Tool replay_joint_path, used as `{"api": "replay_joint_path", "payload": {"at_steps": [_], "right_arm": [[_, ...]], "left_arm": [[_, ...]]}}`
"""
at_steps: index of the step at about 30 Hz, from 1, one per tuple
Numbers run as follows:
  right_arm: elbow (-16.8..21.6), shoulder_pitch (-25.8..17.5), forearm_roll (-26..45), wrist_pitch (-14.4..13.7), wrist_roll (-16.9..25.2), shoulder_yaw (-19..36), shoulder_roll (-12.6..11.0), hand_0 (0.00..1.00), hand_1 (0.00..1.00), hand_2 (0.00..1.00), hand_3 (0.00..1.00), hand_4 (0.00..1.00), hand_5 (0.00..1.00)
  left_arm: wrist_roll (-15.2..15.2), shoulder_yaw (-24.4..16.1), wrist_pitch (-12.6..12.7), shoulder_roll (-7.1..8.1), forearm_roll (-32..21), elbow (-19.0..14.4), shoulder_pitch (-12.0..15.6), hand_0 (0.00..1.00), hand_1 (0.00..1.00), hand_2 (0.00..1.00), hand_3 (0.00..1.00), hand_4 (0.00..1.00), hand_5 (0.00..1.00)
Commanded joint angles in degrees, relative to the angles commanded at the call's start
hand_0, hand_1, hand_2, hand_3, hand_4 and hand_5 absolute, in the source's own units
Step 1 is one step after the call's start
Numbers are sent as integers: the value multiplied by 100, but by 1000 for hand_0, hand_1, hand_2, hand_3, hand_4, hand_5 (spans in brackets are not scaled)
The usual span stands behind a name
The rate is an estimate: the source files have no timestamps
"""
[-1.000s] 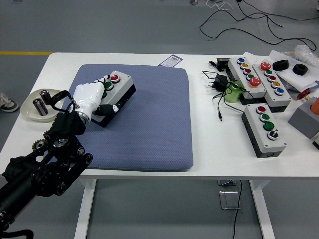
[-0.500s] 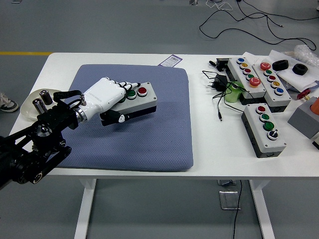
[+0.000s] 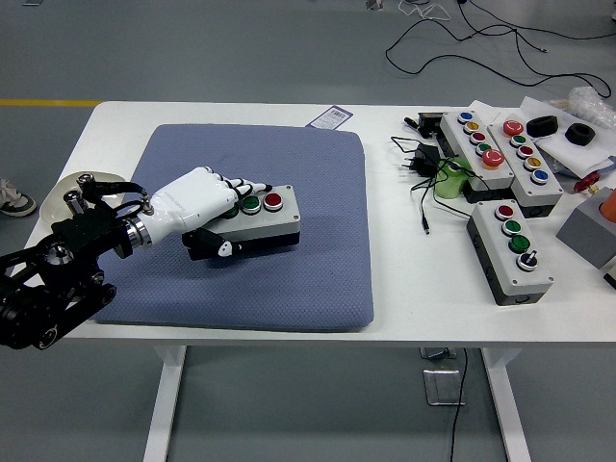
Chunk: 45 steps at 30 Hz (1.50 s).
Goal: Pick up the button,place it on the desk,press the button,press the button
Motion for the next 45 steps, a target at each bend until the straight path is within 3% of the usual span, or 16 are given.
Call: {"api": "replay_joint_path", "payload": {"at_steps": [6,10,18,30,31,36,37,42,43,45], "right_arm": [[0,9,-65,-1,-4,35,-1,678,651,701,645,336,187],[0,9,-132,1,-5,64,0,678,651,701,645,335,188],[0,27,-155,7,4,8,-5,677,651,702,645,335,188],[0,53,-150,14,10,-36,-4,678,651,701,645,335,185],[0,54,-152,14,11,-35,-4,678,651,701,645,335,184],[0,51,-155,13,10,-33,-5,678,651,701,645,335,184],[0,50,-159,14,10,-28,-5,678,652,701,645,335,185],[0,49,-186,17,7,-13,-3,678,652,701,645,335,185],[0,48,-189,17,7,-11,-4,680,651,702,645,335,186],[0,47,-190,16,8,-10,-5,680,651,702,645,335,186]], "left_arm": [[-108,214,210,76,-286,-248,-41,182,236,298,678,580,2],[-148,408,352,22,-212,-261,-82,188,237,299,670,575,2],[-156,890,389,-53,105,-174,-224,192,242,306,677,583,2],[-78,953,171,-79,425,0,-391,230,273,332,695,625,2],[-57,943,130,-80,452,16,-388,294,400,479,753,721,2],[42,873,-184,-71,467,95,-353,294,400,479,753,721,2],[69,860,-295,-65,438,96,-347,331,518,682,922,909,338],[128,730,-600,-44,258,99,-298,331,518,682,922,909,338],[140,701,-660,-34,227,88,-289,412,596,777,988,939,395],[159,652,-772,-15,180,70,-276,412,596,777,988,939,395]]}}
